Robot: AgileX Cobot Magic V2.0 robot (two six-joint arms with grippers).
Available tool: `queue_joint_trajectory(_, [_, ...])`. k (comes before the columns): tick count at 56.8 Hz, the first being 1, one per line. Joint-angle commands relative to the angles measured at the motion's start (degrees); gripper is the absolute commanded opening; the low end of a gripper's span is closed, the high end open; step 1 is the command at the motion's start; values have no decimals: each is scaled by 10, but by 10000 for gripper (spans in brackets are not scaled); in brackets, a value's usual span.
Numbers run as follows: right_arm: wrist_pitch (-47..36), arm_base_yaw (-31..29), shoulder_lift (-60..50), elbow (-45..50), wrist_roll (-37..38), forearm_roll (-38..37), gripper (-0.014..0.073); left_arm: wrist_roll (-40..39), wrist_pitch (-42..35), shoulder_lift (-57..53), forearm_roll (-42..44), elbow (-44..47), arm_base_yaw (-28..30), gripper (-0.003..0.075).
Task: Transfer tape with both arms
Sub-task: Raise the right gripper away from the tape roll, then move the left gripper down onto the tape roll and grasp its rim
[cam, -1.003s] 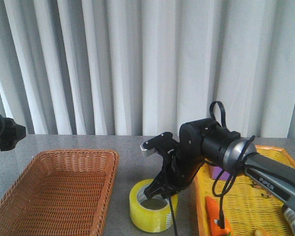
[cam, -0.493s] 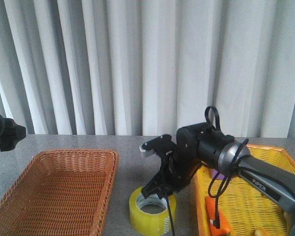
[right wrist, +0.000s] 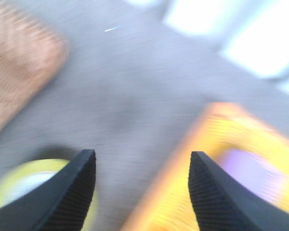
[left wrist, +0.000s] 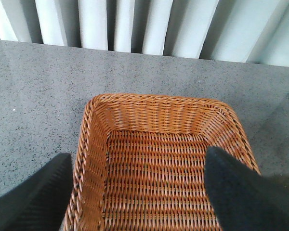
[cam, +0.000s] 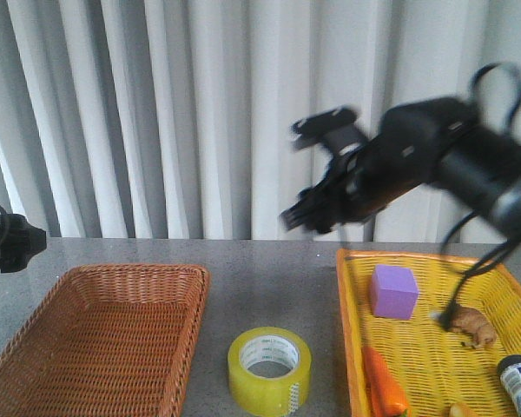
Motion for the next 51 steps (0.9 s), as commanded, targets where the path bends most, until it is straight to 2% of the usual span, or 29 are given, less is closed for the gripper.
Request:
queue_joint_trajectory(1, [2,-39,-71,-17,43,-64,435,-5,-57,-21,-9,-19,-3,552])
queue_joint_trajectory(7, [13,-99,-113,-1,70,-72,425,-10,-65,-21,-16,-19,-3,552])
queue_joint_trajectory(13, [5,-155,-157,42,71,-68,368,-7,-65,-21,-36,-19,-3,552])
queue_joint_trajectory(18, [-15,-196,-192,91,61,-49,275,3,-66,-21,-38,-19,-3,547])
queue_joint_trajectory(28, [-43,-263,-242,184,2,47,-8,57,-67,-21,-38,-19,-34,506])
queue_joint_trajectory(33, [-47,-279,-248,212,-20,94,-9,69,-76,-21,-38,-22,-63,487])
queue_joint_trajectory(38, [-44,-283,-248,236,-20,95,-8,84,-72,-18,-38,-44,-94,474])
queue_joint_trajectory(51, [-26,-283,-248,274,-21,91,-8,119,-20,30,-35,-194,-178,465])
